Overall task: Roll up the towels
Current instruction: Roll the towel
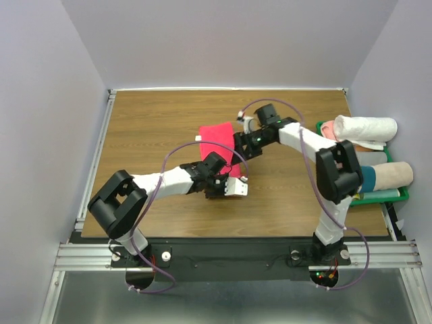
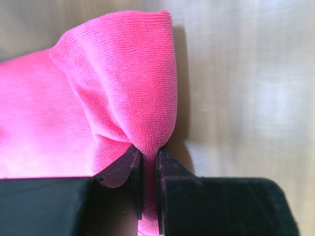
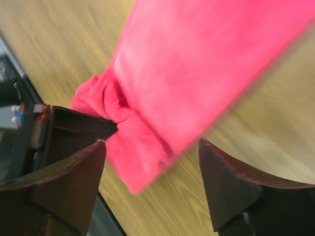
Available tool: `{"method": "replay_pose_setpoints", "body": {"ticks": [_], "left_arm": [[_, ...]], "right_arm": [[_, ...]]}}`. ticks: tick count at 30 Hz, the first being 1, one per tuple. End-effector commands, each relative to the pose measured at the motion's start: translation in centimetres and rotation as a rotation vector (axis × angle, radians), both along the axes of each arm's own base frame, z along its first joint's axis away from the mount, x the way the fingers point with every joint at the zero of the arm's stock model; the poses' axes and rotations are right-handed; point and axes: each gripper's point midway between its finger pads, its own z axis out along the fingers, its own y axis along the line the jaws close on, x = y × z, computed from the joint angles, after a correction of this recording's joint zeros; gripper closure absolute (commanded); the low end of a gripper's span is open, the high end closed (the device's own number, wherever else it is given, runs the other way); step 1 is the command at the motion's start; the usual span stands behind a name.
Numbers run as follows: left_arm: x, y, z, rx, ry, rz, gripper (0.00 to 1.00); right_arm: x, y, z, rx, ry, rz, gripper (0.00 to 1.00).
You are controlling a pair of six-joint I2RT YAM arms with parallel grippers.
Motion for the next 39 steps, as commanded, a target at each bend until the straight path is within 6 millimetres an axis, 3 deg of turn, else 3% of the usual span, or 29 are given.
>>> {"method": "replay_pose_setpoints", "body": {"ticks": [1, 2, 3, 5, 6, 7, 11, 16, 18, 19, 23, 27, 31, 35, 39], "left_arm": [[-5.6, 0.6, -0.3, 0.009, 0.377, -0.024, 0.98], [-5.8, 0.6, -0.3, 0.009, 0.415, -0.025, 0.98], [-6.3, 1.3, -0.7, 0.017, 0.497, -0.010, 0.98], [-6.3, 1.5, -0.9, 0.025, 0.577, 0.010, 0.98], [-6.0, 1.6, -0.7, -0.002, 0.625, 0.028, 0.98], [-5.3, 1.2, -0.3, -0.019, 0.648, 0.040, 0.98], [-5.0, 1.7, -1.9, 0.011, 0.842, 0.114, 1.00], [-4.4, 1.9, -2.9, 0.027, 0.976, 0.144, 1.00], [-4.0, 2.1, -3.6, 0.042, 1.007, 0.153, 1.00], [-3.4, 2.0, -3.7, 0.038, 1.005, 0.154, 1.00], [-3.2, 2.3, -4.7, 0.075, 1.045, 0.166, 1.00], [-3.0, 2.6, -5.2, 0.094, 1.068, 0.164, 1.00], [-2.2, 2.8, -5.5, 0.091, 1.060, 0.178, 0.95], [-1.5, 2.7, -5.5, 0.080, 1.051, 0.188, 0.94], [-1.3, 2.8, -5.5, 0.079, 1.039, 0.185, 0.93]], "right_arm": [[4.2, -5.0, 5.9, 0.022, -0.223, -0.124, 0.07], [4.4, -5.6, 6.9, 0.031, -0.246, -0.137, 0.01], [4.4, -6.3, 8.8, 0.043, -0.294, -0.150, 0.00], [4.1, -7.8, 10.1, 0.048, -0.332, -0.169, 0.00], [3.3, -8.3, 11.8, 0.052, -0.395, -0.150, 0.00], [2.9, -8.7, 12.4, 0.043, -0.426, -0.141, 0.00], [-1.0, -9.5, 13.9, 0.046, -0.499, -0.022, 0.01], [-5.9, -9.2, 12.0, -0.033, -0.478, 0.164, 0.12], [-6.9, -8.1, 11.7, -0.054, -0.525, 0.206, 0.19], [-7.7, -7.5, 10.6, -0.089, -0.531, 0.235, 0.23], [-7.9, -4.5, 8.7, -0.158, -0.608, 0.305, 0.28], [-7.8, -0.8, 8.1, -0.169, -0.709, 0.368, 0.31], [-7.6, 1.8, 5.0, -0.193, -0.781, 0.440, 0.32], [-7.8, 3.4, 2.7, -0.205, -0.848, 0.496, 0.32], [-7.5, 3.3, 0.5, -0.247, -0.863, 0.487, 0.32]]}}
